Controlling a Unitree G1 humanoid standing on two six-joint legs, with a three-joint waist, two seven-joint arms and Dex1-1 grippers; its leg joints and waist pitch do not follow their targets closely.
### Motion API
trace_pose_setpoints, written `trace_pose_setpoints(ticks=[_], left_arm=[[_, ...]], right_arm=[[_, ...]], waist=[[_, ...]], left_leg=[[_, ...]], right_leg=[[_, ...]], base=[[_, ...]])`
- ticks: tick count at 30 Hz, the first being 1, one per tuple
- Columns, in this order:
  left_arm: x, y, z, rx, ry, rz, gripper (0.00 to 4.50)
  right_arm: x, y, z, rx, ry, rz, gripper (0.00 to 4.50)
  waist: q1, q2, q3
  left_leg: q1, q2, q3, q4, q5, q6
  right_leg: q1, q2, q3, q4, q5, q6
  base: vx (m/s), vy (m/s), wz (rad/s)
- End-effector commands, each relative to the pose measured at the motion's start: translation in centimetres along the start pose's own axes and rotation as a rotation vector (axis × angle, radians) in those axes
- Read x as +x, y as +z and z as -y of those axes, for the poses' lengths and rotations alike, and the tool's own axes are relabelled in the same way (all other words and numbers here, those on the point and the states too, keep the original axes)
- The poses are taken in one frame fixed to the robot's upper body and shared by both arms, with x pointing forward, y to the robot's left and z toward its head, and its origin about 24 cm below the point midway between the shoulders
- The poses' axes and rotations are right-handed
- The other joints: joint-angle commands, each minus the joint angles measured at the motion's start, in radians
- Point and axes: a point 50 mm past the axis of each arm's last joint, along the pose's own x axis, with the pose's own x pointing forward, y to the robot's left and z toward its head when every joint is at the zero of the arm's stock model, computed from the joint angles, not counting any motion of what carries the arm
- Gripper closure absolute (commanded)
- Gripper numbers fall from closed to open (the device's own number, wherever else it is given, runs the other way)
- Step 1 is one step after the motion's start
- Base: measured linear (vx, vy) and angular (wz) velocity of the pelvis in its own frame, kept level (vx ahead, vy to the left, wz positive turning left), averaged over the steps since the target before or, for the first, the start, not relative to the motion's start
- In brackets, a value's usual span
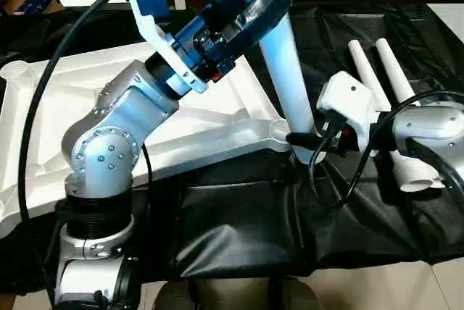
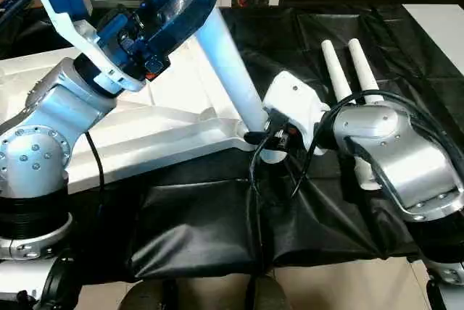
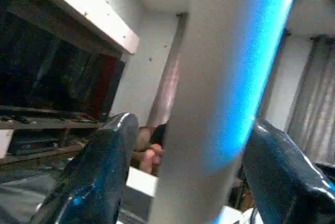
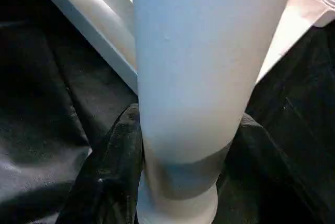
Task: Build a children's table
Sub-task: Insert table leg to table base
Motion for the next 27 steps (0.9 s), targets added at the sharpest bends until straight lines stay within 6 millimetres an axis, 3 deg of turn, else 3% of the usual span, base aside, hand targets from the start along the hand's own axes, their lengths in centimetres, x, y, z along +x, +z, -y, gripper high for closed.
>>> trace_pose_setpoints(ticks=[1, 11, 22, 24, 27], left_arm=[[-0.1, 0.0, 0.3, -0.006, -0.011, 0.004, 1.46], [-0.5, 0.0, -0.9, 0.018, 0.094, 0.005, 2.41], [-0.5, 0.6, -2.0, 0.037, 0.167, 0.065, 2.9], [-0.5, 0.9, -2.1, 0.037, 0.173, 0.082, 2.91], [-0.6, 1.3, -2.4, 0.052, 0.192, 0.107, 2.93]], right_arm=[[-0.1, 0.5, 0.3, -0.044, -0.025, 0.0, 2.63], [0.0, 1.0, 0.6, -0.072, -0.067, 0.012, 2.63], [0.1, 1.3, 0.6, -0.087, -0.072, 0.023, 2.63], [0.1, 1.5, 0.7, -0.079, -0.08, 0.039, 2.1], [0.1, 1.8, 0.9, -0.071, -0.094, 0.066, 1.87]], waist=[[0.002, -0.015, -0.106], [0.001, -0.013, -0.108], [0.002, -0.012, -0.111], [0.002, -0.011, -0.11], [-0.001, -0.011, -0.108]], left_leg=[[0.018, 0.003, -0.003, -0.057, -0.138, 0.076], [0.02, 0.003, -0.004, -0.056, -0.136, 0.072], [0.02, 0.003, -0.003, -0.053, -0.117, 0.095], [0.021, 0.003, -0.004, -0.053, -0.125, 0.092], [0.02, 0.002, -0.004, -0.054, -0.133, 0.087]], right_leg=[[0.08, -0.01, 0.015, -0.058, -0.226, -0.212], [0.077, -0.008, 0.014, -0.059, -0.237, -0.195], [0.081, -0.008, 0.015, -0.051, -0.168, -0.228], [0.08, -0.009, 0.015, -0.053, -0.18, -0.227], [0.08, -0.007, 0.014, -0.054, -0.19, -0.219]], base=[[0.0, 0.0, 0.0], [0.0, 0.0, 0.0], [0.0, 0.0, 0.0], [0.0, 0.0, 0.0], [0.0, 0.0, 0.0]])
